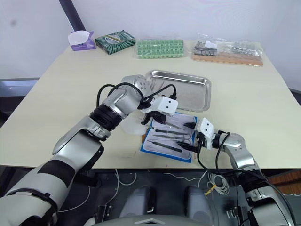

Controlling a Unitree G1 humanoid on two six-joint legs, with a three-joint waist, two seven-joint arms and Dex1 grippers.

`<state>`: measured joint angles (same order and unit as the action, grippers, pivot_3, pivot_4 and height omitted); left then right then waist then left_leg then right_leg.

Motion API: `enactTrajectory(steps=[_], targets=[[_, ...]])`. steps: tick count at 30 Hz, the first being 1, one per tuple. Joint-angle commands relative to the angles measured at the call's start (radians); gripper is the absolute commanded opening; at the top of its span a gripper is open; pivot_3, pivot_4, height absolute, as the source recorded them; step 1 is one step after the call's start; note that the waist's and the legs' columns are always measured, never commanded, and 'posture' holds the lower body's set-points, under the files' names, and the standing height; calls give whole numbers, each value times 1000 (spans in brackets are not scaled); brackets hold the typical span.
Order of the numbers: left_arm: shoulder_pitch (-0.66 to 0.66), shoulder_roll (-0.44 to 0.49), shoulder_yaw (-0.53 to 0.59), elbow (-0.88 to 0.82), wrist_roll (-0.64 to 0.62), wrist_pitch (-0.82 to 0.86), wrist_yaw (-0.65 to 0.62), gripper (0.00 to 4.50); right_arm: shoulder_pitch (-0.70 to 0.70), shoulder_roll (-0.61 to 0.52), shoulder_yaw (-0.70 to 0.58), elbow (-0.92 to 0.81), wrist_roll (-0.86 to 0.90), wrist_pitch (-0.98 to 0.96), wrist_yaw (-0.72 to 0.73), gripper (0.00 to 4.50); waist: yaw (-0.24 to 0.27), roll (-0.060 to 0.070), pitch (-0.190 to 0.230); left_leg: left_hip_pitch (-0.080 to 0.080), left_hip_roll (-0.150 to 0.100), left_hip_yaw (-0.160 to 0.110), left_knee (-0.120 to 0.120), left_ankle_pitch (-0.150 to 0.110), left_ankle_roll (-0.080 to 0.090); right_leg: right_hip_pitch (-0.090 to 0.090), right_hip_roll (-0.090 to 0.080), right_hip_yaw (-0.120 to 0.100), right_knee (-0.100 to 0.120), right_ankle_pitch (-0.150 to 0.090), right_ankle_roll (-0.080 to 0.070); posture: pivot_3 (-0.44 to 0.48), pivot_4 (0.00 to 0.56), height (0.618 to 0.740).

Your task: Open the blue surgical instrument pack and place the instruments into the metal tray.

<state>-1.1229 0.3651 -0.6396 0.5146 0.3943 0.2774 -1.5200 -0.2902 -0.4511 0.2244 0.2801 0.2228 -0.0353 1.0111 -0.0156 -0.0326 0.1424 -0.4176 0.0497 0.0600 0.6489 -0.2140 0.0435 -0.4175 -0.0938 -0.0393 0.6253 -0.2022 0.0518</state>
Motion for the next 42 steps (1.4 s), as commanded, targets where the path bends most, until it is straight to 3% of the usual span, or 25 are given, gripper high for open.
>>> enactTrajectory(steps=[1, 21, 42], targets=[[-26, 0, 15, -77, -1, 13, 11, 60, 58, -11, 93, 127, -144, 103, -53, 4500, 0, 0, 0, 0, 0, 0, 0, 0, 0, 0, 0, 0, 0, 0, 0, 0, 150, 740], [-16, 82, 14, -144, 3, 29, -11, 60, 49, -19, 108, 139, -156, 122, -53, 4500, -3, 3, 2, 0, 2, 0, -1, 0, 0, -1, -1, -2, -1, 0, 0, 0, 150, 740], [56, 296, 85, -251, -95, 63, -68, 60, 56, -33, 108, 140, -151, 117, -39, 4500, -2, 3, 1, 1, 3, 0, -4, -1, -1, -1, -4, -3, -3, 0, 0, 0, 150, 740]])
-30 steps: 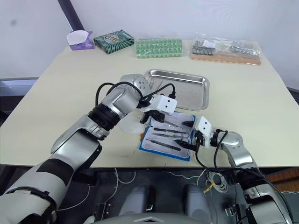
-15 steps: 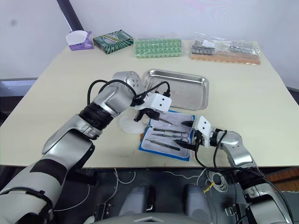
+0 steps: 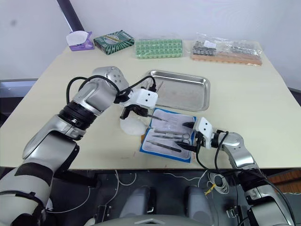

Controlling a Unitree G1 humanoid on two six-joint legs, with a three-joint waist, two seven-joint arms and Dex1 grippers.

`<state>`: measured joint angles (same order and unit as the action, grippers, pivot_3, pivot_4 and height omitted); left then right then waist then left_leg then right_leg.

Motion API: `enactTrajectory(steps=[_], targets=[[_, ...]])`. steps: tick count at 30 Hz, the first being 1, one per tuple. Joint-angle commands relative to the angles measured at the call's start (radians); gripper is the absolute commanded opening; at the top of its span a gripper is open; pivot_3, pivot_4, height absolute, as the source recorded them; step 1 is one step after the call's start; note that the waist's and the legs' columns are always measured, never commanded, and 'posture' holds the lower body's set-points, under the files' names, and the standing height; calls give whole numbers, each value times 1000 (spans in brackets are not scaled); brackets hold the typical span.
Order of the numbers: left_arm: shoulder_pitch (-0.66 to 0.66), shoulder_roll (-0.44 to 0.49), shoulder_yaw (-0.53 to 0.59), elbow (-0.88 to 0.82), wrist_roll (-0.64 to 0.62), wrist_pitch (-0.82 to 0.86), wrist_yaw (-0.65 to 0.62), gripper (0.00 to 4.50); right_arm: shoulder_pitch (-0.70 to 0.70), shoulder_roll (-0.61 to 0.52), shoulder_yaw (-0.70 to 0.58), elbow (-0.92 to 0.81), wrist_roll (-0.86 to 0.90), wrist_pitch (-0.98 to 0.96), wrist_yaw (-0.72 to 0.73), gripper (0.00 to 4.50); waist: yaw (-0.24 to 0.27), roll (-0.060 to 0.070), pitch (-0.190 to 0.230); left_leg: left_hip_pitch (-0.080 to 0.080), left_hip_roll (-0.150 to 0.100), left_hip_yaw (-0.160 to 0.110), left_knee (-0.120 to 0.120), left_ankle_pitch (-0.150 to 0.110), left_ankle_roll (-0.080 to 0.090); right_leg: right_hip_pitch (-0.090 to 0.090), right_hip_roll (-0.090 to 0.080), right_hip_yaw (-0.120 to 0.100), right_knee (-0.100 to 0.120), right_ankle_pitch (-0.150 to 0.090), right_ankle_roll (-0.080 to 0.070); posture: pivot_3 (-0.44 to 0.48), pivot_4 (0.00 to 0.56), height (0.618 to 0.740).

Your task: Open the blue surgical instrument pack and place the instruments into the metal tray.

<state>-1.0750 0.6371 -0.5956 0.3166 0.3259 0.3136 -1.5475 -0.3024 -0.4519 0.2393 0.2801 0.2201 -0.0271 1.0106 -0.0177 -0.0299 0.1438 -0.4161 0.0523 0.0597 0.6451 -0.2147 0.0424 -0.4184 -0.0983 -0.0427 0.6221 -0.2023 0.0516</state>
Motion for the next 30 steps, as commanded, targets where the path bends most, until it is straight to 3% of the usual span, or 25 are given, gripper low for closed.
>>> enactTrajectory(steps=[1, 7, 15, 21, 24, 26, 30], targets=[[17, 34, 53, -66, -40, 42, -38, 60, 68, -32, 93, 138, -148, 109, -38, 4500, 0, 0, 0, 0, 0, 0, 0, 0, 0, 0, -1, -1, 0, 0, 0, 0, 150, 740], [66, 51, 134, -126, -112, 201, 16, 60, 74, -40, 89, 131, -144, 109, -33, 4500, 2, 0, 0, 1, 0, 0, -1, 0, 0, 0, -7, -13, -1, 0, 0, 0, 150, 740], [55, -67, 268, -126, -191, 531, 232, 60, 69, -51, 86, 133, -139, 108, -23, 4500, 6, -2, -1, 0, 0, 0, -1, 0, 0, 1, -7, -16, -1, 0, 0, 0, 150, 740], [4, -226, 369, -56, -233, 752, 498, 60, 63, -55, 86, 137, -139, 107, -16, 4500, 7, -2, -1, 1, -1, 0, -1, 0, 0, 2, -5, -18, -1, 0, 0, 0, 150, 740], [-11, -292, 407, -21, -243, 778, 626, 60, 60, -57, 88, 140, -140, 106, -12, 4500, 7, -1, -1, 1, -1, 0, 0, 0, 0, 2, -5, -19, -1, 0, 0, 0, 150, 740], [-36, -386, 471, 50, -240, 785, 789, 60, 55, -58, 88, 141, -139, 108, -11, 4500, 7, -2, -1, 1, -1, 0, 0, 0, 0, 3, -5, -19, -1, 0, 0, 0, 150, 740], [-80, -489, 535, 200, -243, 702, 991, 60, 50, -63, 91, 142, -138, 110, -5, 4500, 10, -3, 0, 1, -3, -3, 0, 0, 0, 4, -5, -21, -1, 0, 1, 0, 150, 740]])
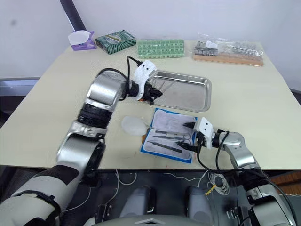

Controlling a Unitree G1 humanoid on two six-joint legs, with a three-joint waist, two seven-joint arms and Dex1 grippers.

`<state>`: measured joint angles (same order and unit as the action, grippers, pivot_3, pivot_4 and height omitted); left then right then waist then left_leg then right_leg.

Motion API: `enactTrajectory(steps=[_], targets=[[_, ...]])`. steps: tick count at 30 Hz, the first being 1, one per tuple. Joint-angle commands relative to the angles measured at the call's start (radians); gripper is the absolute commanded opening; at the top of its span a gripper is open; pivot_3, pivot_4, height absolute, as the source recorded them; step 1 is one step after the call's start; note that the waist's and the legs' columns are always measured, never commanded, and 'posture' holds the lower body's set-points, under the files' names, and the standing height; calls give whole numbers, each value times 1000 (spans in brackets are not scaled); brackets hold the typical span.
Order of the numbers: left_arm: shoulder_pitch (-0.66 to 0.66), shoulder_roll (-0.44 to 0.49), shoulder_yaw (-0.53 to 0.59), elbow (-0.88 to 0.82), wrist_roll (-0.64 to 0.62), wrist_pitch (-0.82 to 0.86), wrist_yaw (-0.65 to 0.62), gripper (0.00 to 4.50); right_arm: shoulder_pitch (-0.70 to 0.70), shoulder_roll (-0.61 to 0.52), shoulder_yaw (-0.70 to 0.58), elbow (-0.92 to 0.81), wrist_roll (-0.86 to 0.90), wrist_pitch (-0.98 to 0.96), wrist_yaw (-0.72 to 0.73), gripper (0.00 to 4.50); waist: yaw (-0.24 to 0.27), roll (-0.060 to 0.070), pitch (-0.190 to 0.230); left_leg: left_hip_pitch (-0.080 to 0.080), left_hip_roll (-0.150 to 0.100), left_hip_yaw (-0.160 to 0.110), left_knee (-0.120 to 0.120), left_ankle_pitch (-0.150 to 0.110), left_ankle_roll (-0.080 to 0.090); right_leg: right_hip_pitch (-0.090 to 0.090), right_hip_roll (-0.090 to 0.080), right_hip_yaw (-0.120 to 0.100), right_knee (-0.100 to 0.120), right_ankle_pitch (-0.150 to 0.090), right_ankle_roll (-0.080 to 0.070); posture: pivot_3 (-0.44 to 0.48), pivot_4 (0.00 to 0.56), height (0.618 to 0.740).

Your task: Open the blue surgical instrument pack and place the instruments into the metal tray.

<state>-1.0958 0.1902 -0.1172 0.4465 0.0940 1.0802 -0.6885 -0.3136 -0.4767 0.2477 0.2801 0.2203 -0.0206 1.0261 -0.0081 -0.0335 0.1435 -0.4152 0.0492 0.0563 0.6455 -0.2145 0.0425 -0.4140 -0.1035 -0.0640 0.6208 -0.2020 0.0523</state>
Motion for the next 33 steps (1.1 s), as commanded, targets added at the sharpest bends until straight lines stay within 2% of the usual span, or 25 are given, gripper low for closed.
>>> enactTrajectory(steps=[1, 6, 16, 33], targets=[[-71, -60, 68, 106, -17, -91, 166, 60, 61, -41, 82, 142, -138, 104, -20, 4500, -1, 1, 0, 0, -1, 0, 0, 0, 0, 0, 0, 0, 0, 0, 0, 0, 150, 740], [-129, -127, 114, 285, -50, -209, 290, 60, 57, -51, 81, 137, -134, 109, -12, 4500, -2, 1, 1, 0, -2, -2, 0, 0, 0, 1, -1, -2, 0, 0, 0, 0, 150, 740], [-196, -167, 168, 547, -85, -391, 433, 60, 63, -62, 79, 118, -129, 121, -12, 4500, 2, 0, 1, 0, -5, -5, 0, 0, 0, 3, -2, -5, 0, 0, 0, 0, 150, 740], [-224, -159, 197, 723, -97, -484, 541, 60, 67, -63, 79, 113, -127, 128, -15, 4500, 2, 0, 1, -1, -7, -6, 0, 0, 0, 3, -3, -6, 0, 0, 1, 0, 150, 740]])
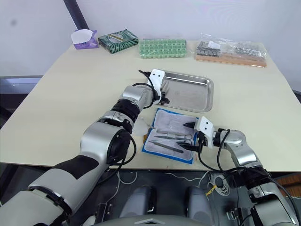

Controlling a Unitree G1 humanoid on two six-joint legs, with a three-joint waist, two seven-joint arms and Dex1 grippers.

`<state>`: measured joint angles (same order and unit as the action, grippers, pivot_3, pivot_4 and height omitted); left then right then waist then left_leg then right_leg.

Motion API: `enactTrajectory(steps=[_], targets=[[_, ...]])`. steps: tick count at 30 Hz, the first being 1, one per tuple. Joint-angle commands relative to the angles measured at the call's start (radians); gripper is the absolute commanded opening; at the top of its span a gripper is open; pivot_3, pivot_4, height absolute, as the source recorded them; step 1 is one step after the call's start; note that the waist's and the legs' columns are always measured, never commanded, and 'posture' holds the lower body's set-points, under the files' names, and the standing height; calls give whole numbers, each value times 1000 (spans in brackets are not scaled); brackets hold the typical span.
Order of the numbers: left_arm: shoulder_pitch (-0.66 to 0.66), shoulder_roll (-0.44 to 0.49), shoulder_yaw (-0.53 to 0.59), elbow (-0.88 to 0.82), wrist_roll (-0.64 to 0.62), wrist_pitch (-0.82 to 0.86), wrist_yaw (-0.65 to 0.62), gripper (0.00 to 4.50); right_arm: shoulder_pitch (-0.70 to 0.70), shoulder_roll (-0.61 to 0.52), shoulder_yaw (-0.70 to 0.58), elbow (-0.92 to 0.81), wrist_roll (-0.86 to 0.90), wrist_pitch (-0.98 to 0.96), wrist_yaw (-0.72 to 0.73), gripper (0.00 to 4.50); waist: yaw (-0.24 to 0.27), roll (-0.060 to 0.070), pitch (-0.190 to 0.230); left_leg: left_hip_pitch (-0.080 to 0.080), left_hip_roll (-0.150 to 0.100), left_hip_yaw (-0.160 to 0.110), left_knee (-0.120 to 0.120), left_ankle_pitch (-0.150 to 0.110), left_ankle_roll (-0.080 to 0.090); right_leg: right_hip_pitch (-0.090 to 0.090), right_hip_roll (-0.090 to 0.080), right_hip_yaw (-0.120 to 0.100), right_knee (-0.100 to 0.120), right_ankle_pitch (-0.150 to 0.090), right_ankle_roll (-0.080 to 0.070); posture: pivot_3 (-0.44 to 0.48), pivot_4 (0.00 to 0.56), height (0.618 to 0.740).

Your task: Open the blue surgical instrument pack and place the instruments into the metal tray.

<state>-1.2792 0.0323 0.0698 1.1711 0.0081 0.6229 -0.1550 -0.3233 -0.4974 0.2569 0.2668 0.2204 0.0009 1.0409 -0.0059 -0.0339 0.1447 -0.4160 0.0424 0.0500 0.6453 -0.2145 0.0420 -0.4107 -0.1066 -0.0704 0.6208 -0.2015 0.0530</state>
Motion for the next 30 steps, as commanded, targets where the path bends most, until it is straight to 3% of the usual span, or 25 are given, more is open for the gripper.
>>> enactTrajectory(steps=[1, 6, 12, 20, 27, 30], targets=[[-42, -2, 11, 2, -12, -29, 8, 60, 77, -42, 69, 126, -127, 107, -30, 4500, 0, 0, 0, 0, 0, 0, 0, 0, 0, 0, 0, 0, 0, 0, 0, 0, 150, 740], [-43, -5, 13, 16, -18, -37, 10, 60, 75, -43, 69, 122, -126, 111, -30, 4500, 0, 0, 0, 0, 0, 0, 0, 0, 0, 0, 0, 0, 0, 0, 0, 0, 150, 740], [-43, -8, 22, -8, -38, -24, -3, 2563, 77, -43, 67, 118, -125, 114, -31, 4500, 0, 0, 0, 0, 0, 0, 0, 0, 0, 0, 0, -1, 0, 0, 0, 0, 150, 740], [-20, 6, 32, -199, -99, 59, -95, 2563, 74, -44, 62, 120, -122, 109, -31, 4500, -1, 0, 2, 0, 0, -1, 0, 0, 0, 0, -1, -1, 0, 0, 0, 0, 150, 740], [219, 67, -99, -742, -152, 174, -308, 2563, 68, -46, 56, 124, -118, 104, -31, 4500, -4, 3, 2, 1, -1, 0, -3, 0, -1, 0, -2, -1, 0, 0, 0, 0, 150, 740], [340, 94, -99, -920, -204, 112, -391, 2563, 69, -46, 53, 120, -114, 105, -29, 4500, -4, 4, 2, 1, -1, -1, -2, 0, -1, 0, -2, -1, 0, 0, 0, 0, 150, 740]])
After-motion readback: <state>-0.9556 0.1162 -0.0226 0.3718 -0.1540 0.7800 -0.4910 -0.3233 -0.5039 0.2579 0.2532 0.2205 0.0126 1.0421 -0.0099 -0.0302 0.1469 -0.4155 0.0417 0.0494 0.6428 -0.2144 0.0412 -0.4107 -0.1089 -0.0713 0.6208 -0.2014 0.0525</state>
